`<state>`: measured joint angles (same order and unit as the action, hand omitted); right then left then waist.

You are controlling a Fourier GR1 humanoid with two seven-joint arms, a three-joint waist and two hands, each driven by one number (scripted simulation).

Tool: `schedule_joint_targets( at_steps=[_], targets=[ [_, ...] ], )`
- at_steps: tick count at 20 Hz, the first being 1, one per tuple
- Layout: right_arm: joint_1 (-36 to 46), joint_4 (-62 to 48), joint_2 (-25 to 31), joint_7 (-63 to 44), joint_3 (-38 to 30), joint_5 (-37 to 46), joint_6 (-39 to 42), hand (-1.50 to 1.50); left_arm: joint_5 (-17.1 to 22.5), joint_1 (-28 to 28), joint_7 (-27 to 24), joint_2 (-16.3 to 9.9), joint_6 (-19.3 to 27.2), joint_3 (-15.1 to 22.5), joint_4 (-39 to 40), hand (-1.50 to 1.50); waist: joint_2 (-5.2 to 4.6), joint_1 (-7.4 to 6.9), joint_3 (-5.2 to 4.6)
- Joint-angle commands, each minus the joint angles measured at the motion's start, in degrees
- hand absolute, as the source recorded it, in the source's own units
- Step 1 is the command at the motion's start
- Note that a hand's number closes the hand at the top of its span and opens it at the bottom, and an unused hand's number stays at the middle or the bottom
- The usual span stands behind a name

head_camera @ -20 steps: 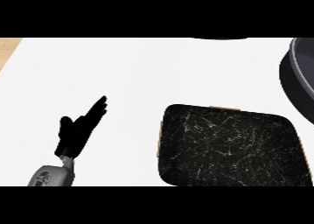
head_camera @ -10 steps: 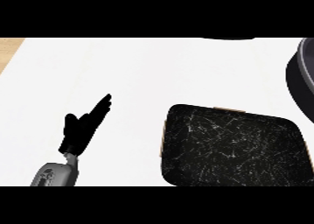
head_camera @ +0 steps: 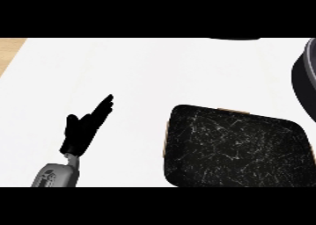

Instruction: Pick the tomato from the tray and place it in the pot

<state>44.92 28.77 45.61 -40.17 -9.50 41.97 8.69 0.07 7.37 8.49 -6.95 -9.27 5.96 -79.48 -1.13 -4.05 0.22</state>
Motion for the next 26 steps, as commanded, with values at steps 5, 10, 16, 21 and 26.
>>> schedule_joint_targets(
  at_steps=[5, 10, 16, 21, 26],
  targets=[
    [5.9, -8.4, -3.2, 6.2, -4.6, -2.2, -7.9, -1.5, 0.1, 0.2, 1.5, 0.1, 0.7, -0.9, 0.4, 0.0, -0.2, 0.69, 0.05],
    [6.4, -2.6, -4.4, 12.9, -11.1, -6.5, -26.7, -1.5, 0.0, -2.7, 0.5, 1.0, 0.5, 0.4, -0.7, 0.0, -0.15, 0.74, 0.19],
    [5.8, -0.2, -3.5, 19.0, -18.6, -10.5, -43.6, -1.5, 0.4, -2.3, 0.3, -0.8, -0.1, -1.4, -0.1, 0.0, 0.19, 2.15, 0.04],
    [4.7, 1.2, -1.8, 24.6, -23.9, -14.9, -49.2, -1.5, -0.6, -1.1, -1.3, 0.1, 1.1, -1.7, 2.7, 0.0, 0.61, 3.57, -0.11],
    [-1.7, 5.6, -0.3, 33.5, -29.8, -22.8, -46.7, -1.5, -0.1, -3.8, 0.5, 0.1, 0.7, -1.4, -0.8, 0.0, 1.09, 4.18, -0.14]
  ],
)
